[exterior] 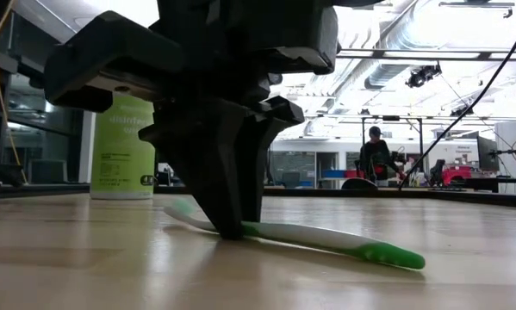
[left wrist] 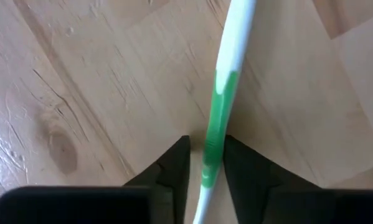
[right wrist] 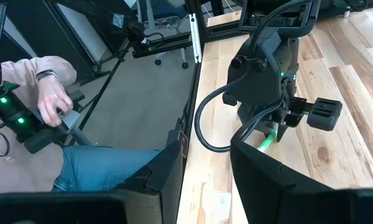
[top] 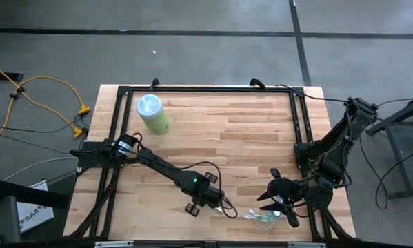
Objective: Pick & Place toothbrushing station
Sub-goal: Put the green toothbrush into the left section of the transparent organizer
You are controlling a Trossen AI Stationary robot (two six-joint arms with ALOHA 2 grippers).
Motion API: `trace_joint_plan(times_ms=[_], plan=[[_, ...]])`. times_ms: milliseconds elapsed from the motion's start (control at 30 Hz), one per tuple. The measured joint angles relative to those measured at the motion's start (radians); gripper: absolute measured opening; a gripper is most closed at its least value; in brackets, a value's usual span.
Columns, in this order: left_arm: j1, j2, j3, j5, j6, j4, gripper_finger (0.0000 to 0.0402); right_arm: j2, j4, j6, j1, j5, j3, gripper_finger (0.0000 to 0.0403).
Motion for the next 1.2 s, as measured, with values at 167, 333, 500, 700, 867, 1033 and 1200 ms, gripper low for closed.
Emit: trace_joint_plan(times_ms=[167,333,500,700,867,1033,1200], plan=[[-0.008,0.000,-0.001,-0.008,0.001,-0.004,0.0045,0.000,0.000,-0.007,0.000,0.000,0.000,0.0128],[-0.012,0.000,-0.002,-0.016,-0.007,-0.004,0.0029,0.000,0.000,-0.008,0.000,0.000,0.000,0.0128],[-0.012,0.000,-0.002,-0.017,-0.008,-0.002,0.0027,0.000,0.000,-0.008,0.000,0.000,0.000,0.0128],[-0.018,-0.007,-0.003,-0.030,-0.011,-0.001,0.0016,0.000,0.000,-0.008,0.000,0.000,0.000,0.0128],[-0.067,-0.048,-0.008,-0.188,0.011,-0.012,0.0007,0.000,-0.001,-0.008,0.000,0.007,0.000,0.0128],[-0.127,-0.114,-0.007,-0.415,0.087,-0.013,0.0005,0.001,-0.001,-0.015,-0.016,0.009,0.000,0.0128],[-0.198,-0.129,-0.006,-0.603,0.155,-0.003,0.0004,0.018,0.000,-0.028,-0.042,0.009,0.000,0.0128]])
